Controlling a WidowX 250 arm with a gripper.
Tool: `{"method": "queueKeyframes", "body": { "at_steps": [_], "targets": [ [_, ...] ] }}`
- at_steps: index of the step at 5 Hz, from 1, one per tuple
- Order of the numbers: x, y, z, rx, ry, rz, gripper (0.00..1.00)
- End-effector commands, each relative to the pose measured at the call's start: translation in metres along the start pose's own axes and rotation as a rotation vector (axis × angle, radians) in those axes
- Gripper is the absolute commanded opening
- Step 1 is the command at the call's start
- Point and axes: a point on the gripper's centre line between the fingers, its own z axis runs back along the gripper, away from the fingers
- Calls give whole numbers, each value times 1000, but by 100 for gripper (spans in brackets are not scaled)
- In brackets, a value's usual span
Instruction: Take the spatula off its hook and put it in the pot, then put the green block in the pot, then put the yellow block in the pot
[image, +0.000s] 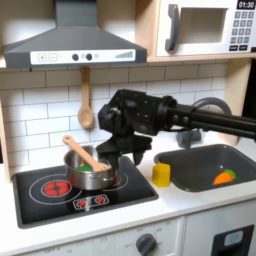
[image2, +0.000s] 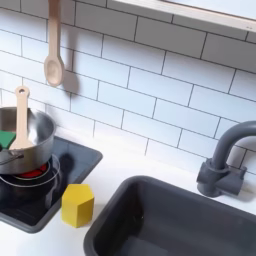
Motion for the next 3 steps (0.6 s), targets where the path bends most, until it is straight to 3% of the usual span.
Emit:
{"method": "queueKeyframes", "body": {
  "at_steps": [1,3],
  "targets": [
    [-18,-35,6,-21,-4,-46,100],
    [-29,-51,2,-26,1,-65,100]
  ]
}}
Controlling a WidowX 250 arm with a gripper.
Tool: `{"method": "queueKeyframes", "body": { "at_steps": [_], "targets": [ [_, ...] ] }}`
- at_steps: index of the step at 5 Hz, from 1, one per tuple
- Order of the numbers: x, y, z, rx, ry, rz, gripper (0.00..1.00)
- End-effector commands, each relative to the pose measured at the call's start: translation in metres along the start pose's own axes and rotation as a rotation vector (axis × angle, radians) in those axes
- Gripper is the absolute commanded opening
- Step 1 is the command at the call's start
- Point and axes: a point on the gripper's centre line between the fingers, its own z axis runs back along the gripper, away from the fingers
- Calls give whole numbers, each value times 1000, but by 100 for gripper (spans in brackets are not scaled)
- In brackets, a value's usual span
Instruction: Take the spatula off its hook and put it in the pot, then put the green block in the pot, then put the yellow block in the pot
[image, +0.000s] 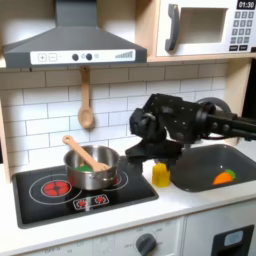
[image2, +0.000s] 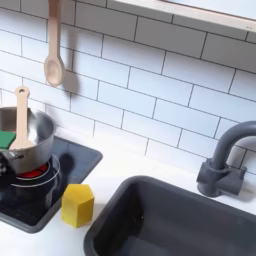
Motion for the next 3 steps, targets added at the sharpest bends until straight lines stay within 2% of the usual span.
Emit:
{"method": "queueKeyframes", "body": {
  "at_steps": [1,2,3],
  "targets": [
    [0,6,7,0,-9,29,100],
    [-2,-3,2,-14,6,3,100],
    [-2,-1,4,-10,3,8,100]
  ]
}}
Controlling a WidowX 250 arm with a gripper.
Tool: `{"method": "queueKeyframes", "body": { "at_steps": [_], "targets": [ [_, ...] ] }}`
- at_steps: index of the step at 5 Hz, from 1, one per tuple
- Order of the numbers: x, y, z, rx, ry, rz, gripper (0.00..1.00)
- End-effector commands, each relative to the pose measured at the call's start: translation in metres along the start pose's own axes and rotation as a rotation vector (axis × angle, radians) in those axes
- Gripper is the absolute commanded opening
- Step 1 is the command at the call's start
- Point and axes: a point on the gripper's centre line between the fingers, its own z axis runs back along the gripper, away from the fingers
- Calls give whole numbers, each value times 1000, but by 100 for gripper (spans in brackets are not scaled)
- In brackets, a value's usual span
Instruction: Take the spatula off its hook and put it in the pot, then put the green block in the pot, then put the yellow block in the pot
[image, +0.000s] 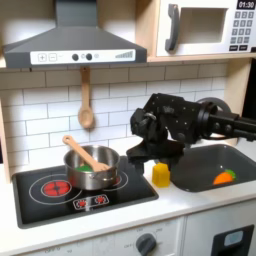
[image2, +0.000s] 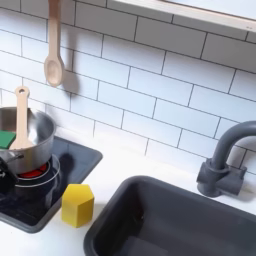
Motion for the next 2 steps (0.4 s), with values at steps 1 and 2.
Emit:
{"method": "queueKeyframes", "body": {
  "at_steps": [1,2],
  "targets": [
    [0,0,0,-1,0,-1,100],
    [3,-1,-9,26,-6,16,100]
  ]
}}
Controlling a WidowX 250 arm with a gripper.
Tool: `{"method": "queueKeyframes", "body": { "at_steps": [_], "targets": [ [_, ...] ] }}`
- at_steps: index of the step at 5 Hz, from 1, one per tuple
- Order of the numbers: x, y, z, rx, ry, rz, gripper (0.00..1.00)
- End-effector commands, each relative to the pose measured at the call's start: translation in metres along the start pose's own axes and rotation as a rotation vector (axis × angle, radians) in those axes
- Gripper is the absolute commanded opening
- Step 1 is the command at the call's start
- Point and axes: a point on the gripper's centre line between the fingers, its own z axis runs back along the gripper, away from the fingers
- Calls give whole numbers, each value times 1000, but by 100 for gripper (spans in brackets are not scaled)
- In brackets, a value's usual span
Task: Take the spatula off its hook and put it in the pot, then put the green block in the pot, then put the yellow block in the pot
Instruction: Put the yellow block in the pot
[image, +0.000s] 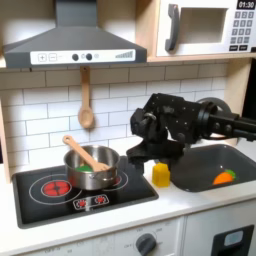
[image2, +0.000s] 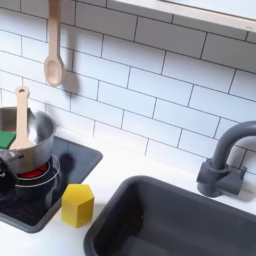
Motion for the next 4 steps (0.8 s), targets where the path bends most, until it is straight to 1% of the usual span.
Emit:
{"method": "queueKeyframes", "body": {
  "at_steps": [1,2,3,4],
  "targets": [
    [17,-15,-18,65,-30,4,100],
    [24,-27,-34,25,-20,-15,100],
    [26,-36,-35,23,-28,-44,100],
    [26,-37,-43,25,-10,-33,100]
  ]
}}
